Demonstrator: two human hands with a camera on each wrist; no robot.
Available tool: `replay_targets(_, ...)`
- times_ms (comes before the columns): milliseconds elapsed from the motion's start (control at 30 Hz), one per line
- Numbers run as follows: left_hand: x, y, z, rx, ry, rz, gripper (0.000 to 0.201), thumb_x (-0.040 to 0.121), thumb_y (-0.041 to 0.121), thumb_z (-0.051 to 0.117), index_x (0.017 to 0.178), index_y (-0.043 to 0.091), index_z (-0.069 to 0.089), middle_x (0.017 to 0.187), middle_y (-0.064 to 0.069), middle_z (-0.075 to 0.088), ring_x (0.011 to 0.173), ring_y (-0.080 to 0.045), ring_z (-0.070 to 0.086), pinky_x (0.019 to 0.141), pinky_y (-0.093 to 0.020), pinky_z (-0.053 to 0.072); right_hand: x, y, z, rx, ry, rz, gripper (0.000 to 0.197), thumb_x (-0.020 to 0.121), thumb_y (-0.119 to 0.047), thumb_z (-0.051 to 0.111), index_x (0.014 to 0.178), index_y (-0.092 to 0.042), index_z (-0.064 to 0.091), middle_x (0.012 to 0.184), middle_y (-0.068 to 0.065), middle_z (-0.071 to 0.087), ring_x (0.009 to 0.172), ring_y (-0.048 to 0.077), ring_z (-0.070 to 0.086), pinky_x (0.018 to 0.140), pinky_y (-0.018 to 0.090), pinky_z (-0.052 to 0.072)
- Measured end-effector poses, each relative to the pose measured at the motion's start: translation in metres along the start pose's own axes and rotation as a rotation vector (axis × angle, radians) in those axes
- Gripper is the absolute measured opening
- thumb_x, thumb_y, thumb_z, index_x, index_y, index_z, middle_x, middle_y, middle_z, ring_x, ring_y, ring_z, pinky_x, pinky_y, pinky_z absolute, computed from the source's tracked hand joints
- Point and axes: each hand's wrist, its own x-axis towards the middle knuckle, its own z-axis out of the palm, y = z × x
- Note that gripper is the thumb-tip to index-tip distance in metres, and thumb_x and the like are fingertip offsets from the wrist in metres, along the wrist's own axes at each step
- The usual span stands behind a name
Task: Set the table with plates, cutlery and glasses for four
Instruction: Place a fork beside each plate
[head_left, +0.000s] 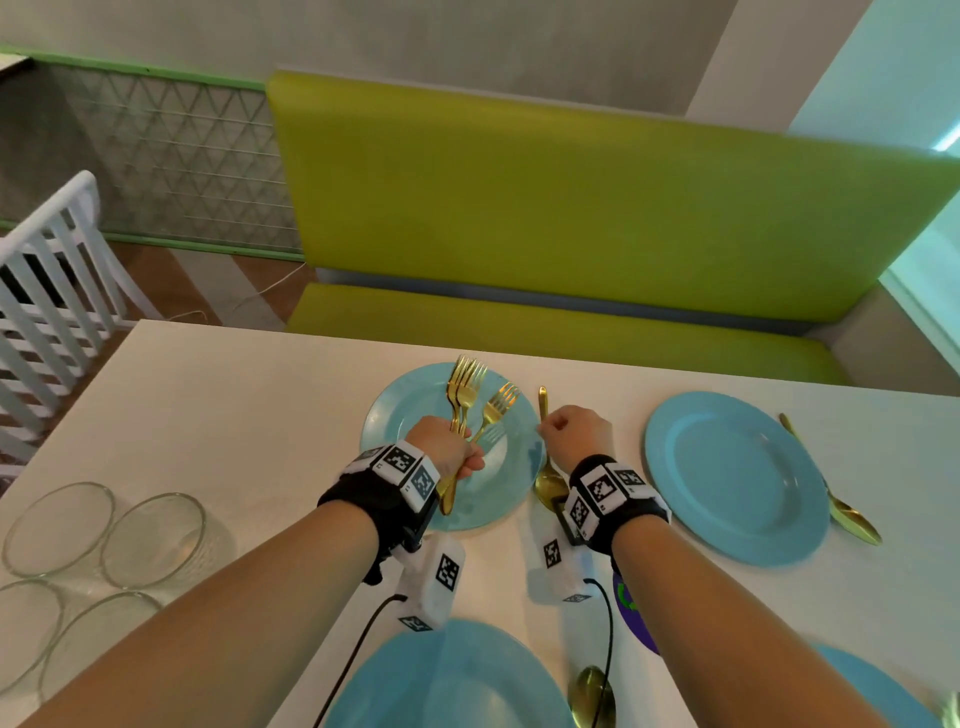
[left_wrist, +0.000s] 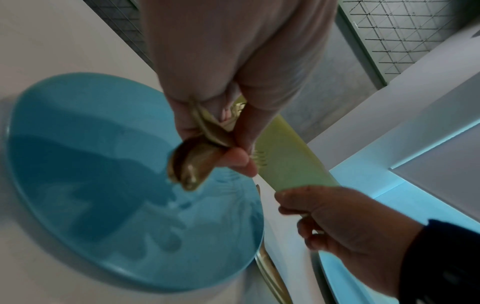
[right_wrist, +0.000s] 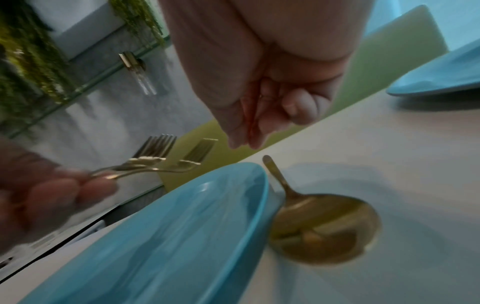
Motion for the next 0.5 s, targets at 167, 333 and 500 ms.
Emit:
replay_targets(167, -0.005, -0.001, 0.011, 0.097, -0.057, -0.017, 0.018, 0.086, -0.008, 0.055, 0.097, 0.005, 0.047, 0.067, -0.012, 0.06, 0.057, -0.018, 0.051, 0.052, -0.022, 0.041, -0.017, -0.013, 0.004, -0.008, -0.077, -0.262, 0.021, 0.086, -0.017, 0.061, 0.104, -0.018, 0.071, 0.106, 0.006, 0.068, 0.102, 0.023, 0.062, 0.091, 0.03, 0.047)
replay_targets(333, -0.009, -0.001, 0.02, 0.188, -0.103, 0.02, 0.023, 0.086, -0.005, 0.056, 0.105, 0.005, 0.048, 0.068, -0.01, 0.063, 0.062, -0.02, 0.055, 0.059, -0.024, 0.045, -0.028, -0.014, -0.001, -0.259, -0.167, -0.439, 0.027, 0.094, -0.019, 0.053, 0.117, -0.02, 0.067, 0.121, 0.005, 0.059, 0.113, 0.023, 0.056, 0.096, 0.033, 0.045)
replay_targets(500, -0.012, 0.0, 0.023, 0.183, -0.152, 0.04, 0.022, 0.088, -0.004, 0.056, 0.105, 0.006, 0.046, 0.07, -0.012, 0.062, 0.063, -0.02, 0.057, 0.057, -0.023, 0.046, -0.031, -0.004, -0.01, -0.354, -0.242, -0.497, 0.026, 0.093, -0.025, 0.054, 0.114, -0.021, 0.068, 0.119, 0.004, 0.059, 0.112, 0.023, 0.055, 0.096, 0.036, 0.044)
